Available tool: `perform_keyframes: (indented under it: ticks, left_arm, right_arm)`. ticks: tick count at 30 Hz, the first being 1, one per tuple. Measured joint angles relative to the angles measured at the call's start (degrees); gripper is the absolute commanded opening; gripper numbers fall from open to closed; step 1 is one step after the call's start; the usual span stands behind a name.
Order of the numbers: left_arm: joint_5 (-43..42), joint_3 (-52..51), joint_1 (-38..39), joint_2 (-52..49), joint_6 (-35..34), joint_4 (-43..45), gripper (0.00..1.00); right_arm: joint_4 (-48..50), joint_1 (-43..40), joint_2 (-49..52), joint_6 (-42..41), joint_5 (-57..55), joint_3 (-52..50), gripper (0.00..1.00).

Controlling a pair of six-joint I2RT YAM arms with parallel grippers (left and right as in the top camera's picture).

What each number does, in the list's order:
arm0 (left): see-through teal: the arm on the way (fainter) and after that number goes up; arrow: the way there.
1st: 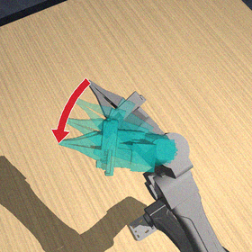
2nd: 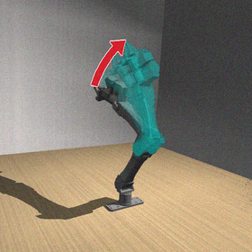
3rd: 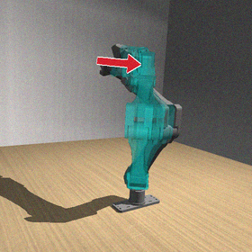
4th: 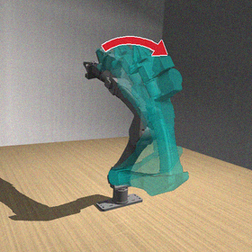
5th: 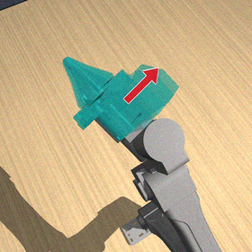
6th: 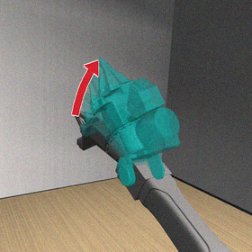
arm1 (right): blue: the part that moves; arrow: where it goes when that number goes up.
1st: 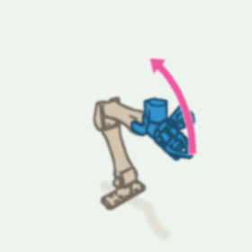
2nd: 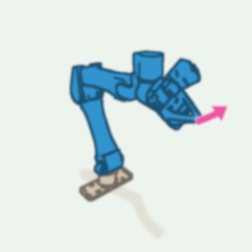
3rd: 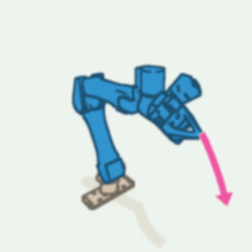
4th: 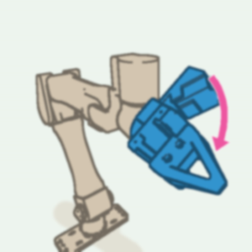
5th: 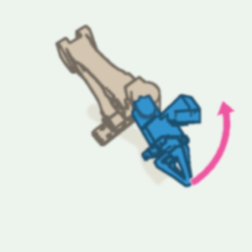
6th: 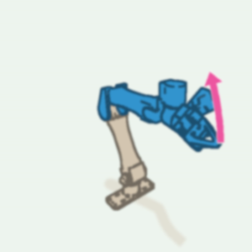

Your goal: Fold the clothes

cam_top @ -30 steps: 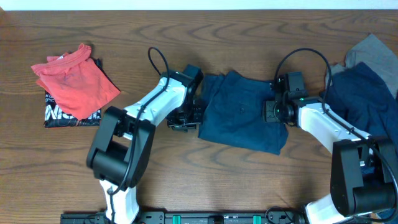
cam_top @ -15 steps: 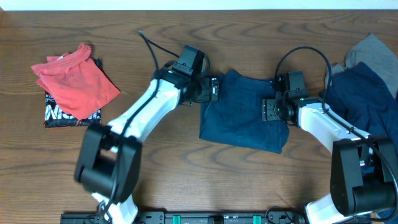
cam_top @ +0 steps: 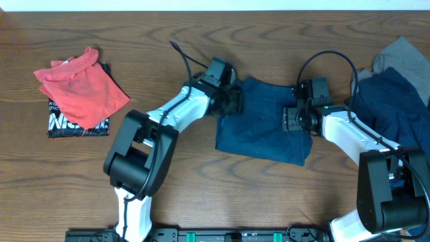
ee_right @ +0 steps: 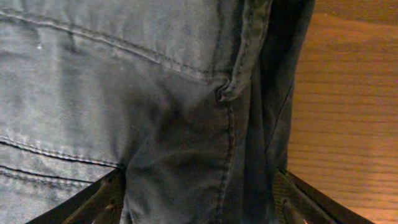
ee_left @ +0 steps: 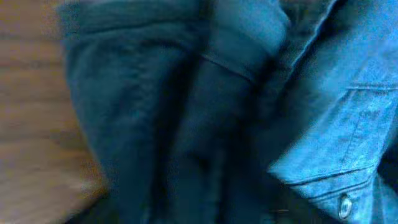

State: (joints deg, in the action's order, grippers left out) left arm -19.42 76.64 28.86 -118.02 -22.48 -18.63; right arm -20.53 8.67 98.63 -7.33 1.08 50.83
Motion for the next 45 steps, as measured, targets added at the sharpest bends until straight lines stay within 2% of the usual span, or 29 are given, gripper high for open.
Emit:
perform_keyframes:
  ticks: [1, 2, 7, 13, 16, 21, 26, 27, 28, 30, 31, 32, 35, 37, 39, 45]
  left_arm:
    - [-0.2, 0.0, 0.4, -0.1, 0.3, 0.2, 0.08]
    - [-0.3, 0.0, 0.7, -0.2, 0.2, 0.3, 0.06]
    - [-1.4, 0.0, 0.5, -0.2, 0.7, 0.7, 0.06]
    - [1.9, -0.2, -3.5, 4.2, 1.9, -3.5, 0.06]
    - [5.8, -0.2, -10.3, 10.0, 3.0, -5.3, 0.05]
    - [10.2, -0.2, -26.4, 20.2, 4.0, -5.4, 0.06]
    - [12.3, -0.2, -41.6, 24.4, 4.5, -5.4, 0.07]
    - [12.5, -0.2, -44.3, 24.4, 4.5, -5.6, 0.09]
    - [12.7, -0.2, -46.8, 24.4, 4.6, -5.9, 0.16]
    - [12.8, -0.2, -52.2, 24.1, 4.8, -7.1, 0.67]
    - [12.8, -0.2, -54.5, 24.1, 4.5, -7.4, 0.86]
    - [12.9, -0.2, -56.2, 24.1, 4.3, -7.6, 0.93]
    - [11.3, -0.2, -61.2, 24.1, 2.5, -8.4, 0.93]
    - [8.8, -0.2, -62.9, 24.1, 1.7, -8.4, 0.99]
    - [5.1, -0.2, -63.3, 24.1, 0.9, -8.4, 0.98]
    - [-3.4, -0.2, -57.0, 24.1, 0.0, -9.3, 0.98]
  right_arm:
    - [0.0, 0.0, 0.0, 0.0, 0.0, 0.0, 0.74]
    - [0.0, 0.0, 0.0, 0.0, 0.1, 0.0, 0.74]
    - [-1.6, 0.0, 0.0, 0.0, 0.4, 0.0, 0.77]
    - [-10.3, -0.3, -4.0, 0.3, 1.2, 2.0, 0.81]
    - [-13.2, -1.2, -9.3, 1.0, 0.5, 4.4, 0.83]
    - [-14.4, -1.8, -18.2, 2.0, 0.1, 7.1, 0.84]
    - [-16.3, -1.8, -21.2, 2.3, 0.0, 7.3, 0.84]
    - [-16.6, -1.8, -21.1, 2.4, 0.0, 7.2, 0.84]
    - [-16.9, -1.8, -21.1, 2.4, 0.0, 7.2, 0.84]
    - [-17.4, -1.8, -21.1, 2.4, 0.0, 7.2, 0.85]
    - [-17.5, -1.8, -21.1, 2.4, 0.0, 7.2, 0.85]
    - [-17.5, -1.8, -21.1, 2.4, 0.0, 7.2, 0.86]
    - [-17.6, -1.8, -21.1, 2.4, 0.0, 7.2, 0.87]
    - [-17.5, -1.8, -21.1, 2.4, 0.0, 7.2, 0.87]
    - [-17.2, -1.8, -21.1, 2.4, 0.0, 7.2, 0.89]
    - [-13.8, -2.0, -21.0, -0.5, 0.0, 7.2, 0.99]
